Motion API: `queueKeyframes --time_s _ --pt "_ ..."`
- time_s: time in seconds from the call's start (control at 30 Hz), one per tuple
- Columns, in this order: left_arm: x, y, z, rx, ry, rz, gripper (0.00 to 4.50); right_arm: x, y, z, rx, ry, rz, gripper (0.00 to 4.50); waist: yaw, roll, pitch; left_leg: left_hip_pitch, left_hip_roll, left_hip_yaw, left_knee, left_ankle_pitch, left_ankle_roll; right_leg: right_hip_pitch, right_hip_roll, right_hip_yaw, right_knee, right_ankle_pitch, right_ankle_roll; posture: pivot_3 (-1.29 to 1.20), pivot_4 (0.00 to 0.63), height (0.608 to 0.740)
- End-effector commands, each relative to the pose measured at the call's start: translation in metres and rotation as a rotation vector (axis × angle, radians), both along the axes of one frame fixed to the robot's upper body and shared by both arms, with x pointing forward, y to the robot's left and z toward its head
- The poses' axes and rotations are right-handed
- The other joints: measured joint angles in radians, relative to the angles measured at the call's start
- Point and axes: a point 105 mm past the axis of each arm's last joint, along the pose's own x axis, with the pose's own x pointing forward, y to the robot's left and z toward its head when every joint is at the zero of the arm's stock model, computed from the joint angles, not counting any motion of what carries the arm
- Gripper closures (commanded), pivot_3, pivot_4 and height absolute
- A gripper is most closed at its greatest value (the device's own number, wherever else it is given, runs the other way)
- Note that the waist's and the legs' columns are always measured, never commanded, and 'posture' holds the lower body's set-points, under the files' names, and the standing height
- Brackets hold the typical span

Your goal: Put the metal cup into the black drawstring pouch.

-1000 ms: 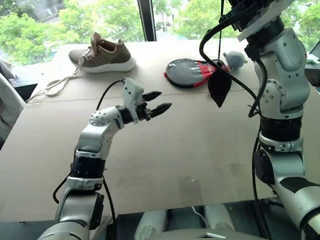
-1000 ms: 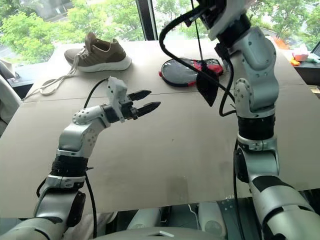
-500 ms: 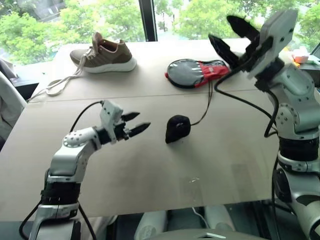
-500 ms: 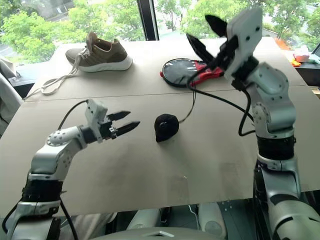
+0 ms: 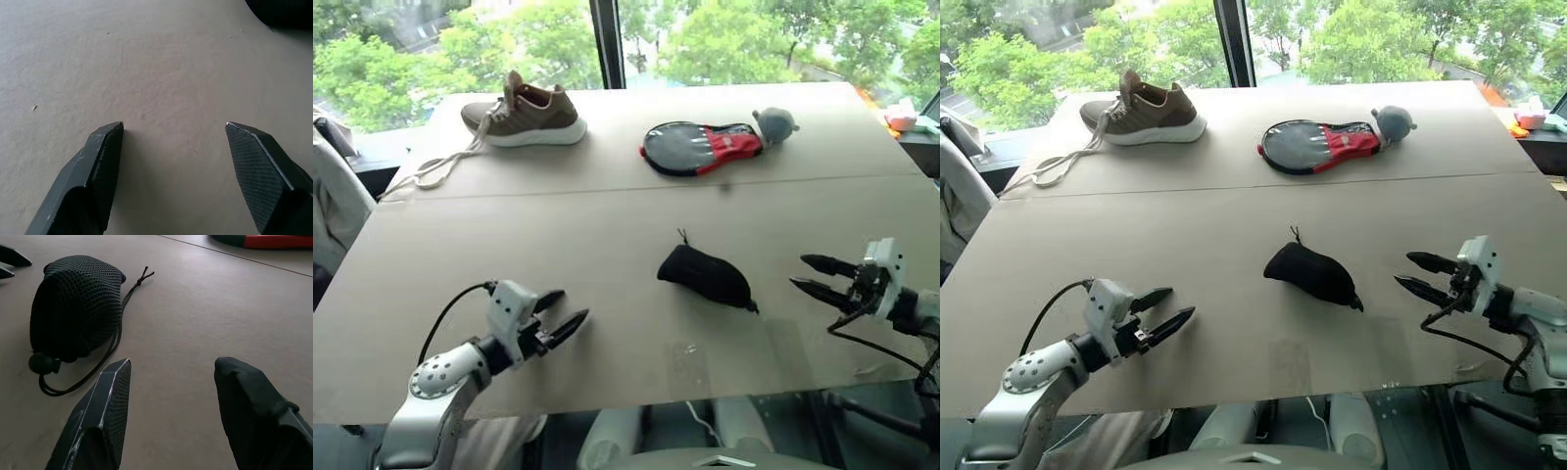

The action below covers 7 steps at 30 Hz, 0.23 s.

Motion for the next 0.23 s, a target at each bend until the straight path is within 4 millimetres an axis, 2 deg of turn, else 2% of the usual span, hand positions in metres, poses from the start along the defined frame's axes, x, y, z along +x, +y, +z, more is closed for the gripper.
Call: queueKeyframes --time_s 0.03,0.17,0.23 --pt "-0.0006 0.0008 0.0058 0.031 -0.056 0.009 1.09 -0.0058 -0.016 0.0051 0.0 -0.049 0.019 1.79 0.0 0.0 0.0 0.0 0.001 0.0 0.0 0.0 0.0 0.0 0.0 -0.001 0.0 0.0 0.0 0.0 0.15 0.736" --pt "-0.0028 0.0003 0.0068 0.041 -0.079 0.007 1.09 -0.0104 -0.0184 0.0001 -0.007 -0.04 0.049 1.79 0.002 0.001 0.0 -0.001 0.002 0.001 0.0 0.002 0.004 -0.001 0.001 -0.002 0.0 0.003 -0.004 0.0 0.15 0.736" --pt "-0.0043 -0.0024 0.0083 0.031 -0.086 -0.01 1.09 -0.0122 -0.0171 -0.0009 -0.012 -0.049 0.067 1.79 0.001 0.001 0.0 -0.003 0.001 0.001 0.0 0.002 0.004 -0.003 0.0 -0.001 -0.001 0.005 -0.001 0.0 0.15 0.736"
